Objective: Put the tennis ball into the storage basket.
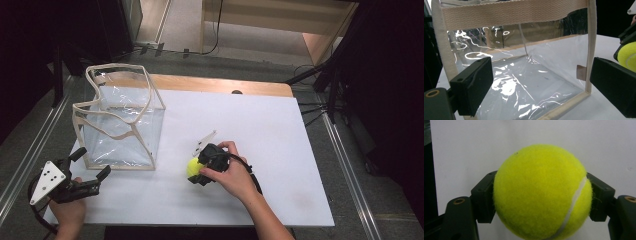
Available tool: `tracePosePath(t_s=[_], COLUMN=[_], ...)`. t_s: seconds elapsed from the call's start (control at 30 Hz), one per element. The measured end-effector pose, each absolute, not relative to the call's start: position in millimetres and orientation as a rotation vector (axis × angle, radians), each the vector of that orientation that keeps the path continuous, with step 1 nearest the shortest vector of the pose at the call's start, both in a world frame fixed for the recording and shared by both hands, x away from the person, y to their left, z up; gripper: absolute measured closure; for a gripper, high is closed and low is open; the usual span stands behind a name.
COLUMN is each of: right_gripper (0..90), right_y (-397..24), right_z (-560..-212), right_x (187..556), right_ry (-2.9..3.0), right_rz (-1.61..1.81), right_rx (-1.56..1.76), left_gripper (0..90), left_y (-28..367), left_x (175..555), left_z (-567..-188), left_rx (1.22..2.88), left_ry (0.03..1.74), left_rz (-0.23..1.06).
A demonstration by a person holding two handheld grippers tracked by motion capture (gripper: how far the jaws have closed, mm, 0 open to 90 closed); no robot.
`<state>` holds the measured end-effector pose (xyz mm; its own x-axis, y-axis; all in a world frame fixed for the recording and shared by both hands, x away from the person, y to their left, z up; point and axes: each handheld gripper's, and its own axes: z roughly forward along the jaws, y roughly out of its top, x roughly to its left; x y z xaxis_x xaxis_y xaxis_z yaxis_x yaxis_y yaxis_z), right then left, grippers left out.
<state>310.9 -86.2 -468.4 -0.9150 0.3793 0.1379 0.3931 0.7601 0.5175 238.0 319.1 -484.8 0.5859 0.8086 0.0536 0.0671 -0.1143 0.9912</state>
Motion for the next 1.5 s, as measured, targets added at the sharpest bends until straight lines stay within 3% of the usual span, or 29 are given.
tracePosePath(t_s=[1.5], right_gripper=[23.9], right_y=[-23], right_z=[-443], right_x=[343], right_ry=[-2.913], right_rz=[-0.919], right_rx=[-0.495], left_gripper=[5.3], left_y=[321], left_x=[238], left_z=[-485], left_rx=[1.564], left_ry=[0.764], left_rz=[0.737])
